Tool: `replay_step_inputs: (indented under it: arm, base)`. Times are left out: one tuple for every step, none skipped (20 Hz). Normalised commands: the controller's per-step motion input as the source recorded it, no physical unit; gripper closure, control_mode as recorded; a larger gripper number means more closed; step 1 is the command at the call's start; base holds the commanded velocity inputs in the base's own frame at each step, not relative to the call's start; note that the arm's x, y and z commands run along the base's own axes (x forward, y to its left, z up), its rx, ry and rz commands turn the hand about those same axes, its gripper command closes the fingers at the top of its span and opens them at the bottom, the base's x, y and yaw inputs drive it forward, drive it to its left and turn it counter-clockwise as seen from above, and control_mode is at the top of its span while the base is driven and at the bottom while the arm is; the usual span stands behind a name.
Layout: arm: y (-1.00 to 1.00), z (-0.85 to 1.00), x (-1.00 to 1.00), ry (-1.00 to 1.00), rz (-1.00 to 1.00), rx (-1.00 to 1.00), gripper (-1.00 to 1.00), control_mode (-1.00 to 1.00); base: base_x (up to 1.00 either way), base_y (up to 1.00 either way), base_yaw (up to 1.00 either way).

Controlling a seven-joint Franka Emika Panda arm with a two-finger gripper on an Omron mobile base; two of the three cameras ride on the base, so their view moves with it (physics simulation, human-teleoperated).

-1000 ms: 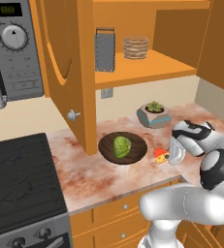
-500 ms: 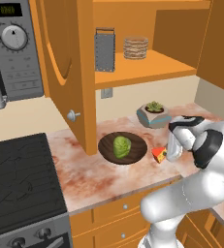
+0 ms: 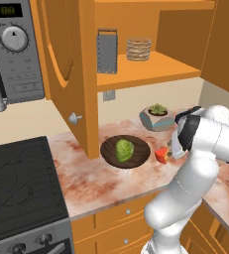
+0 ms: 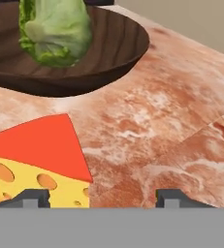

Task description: Pick the cheese from the fridge and the cheese grater from the cabinet and place them next to the salad bowl.

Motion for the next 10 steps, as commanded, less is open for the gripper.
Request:
replay_step_inputs:
  arm:
    - [0.00,-0.16,0.04,-0.01,0.02,0.00,-1.00,-1.00]
    - [0.00,-0.14,0.04,0.00,0.01,0.00,-1.00,-1.00]
    - [0.00,-0.08,0.00,-0.01,0.01,0.00,-1.00,-1.00]
    - [0.00,0.00,0.00,-0.06,0.00,0.00,-1.00,-1.00]
    - [0.00,0.00,-0.04,-0.08,0.00,0.00,-1.00,-1.00]
    - [0.00,0.00,-0.11,-0.07,0.00,0.00,-1.00,-1.00]
    - [0.00,0.08,-0.14,-0.08,0.00,0.00,-1.00,-1.00]
    - [0.10,0.09,-0.14,-0.09,0.00,0.00,-1.00,-1.00]
    - [0.14,0.09,-0.16,-0.09,0.00,0.00,-1.00,-1.00]
    - [0.19,0.12,-0.15,-0.09,0.00,0.00,-1.00,-1.00]
  base:
    - [0.00,0.00,0.00]
    - [0.00,0.00,0.00]
    - [0.00,0.00,0.00]
    - [0.00,0.00,0.00]
    - [0.00,0.00,0.00]
    - [0.00,0.00,0.00]
    - [0.00,0.00,0.00]
    - [0.00,0.00,0.00]
    - [0.00,0.00,0.00]
    - [0.00,0.00,0.00]
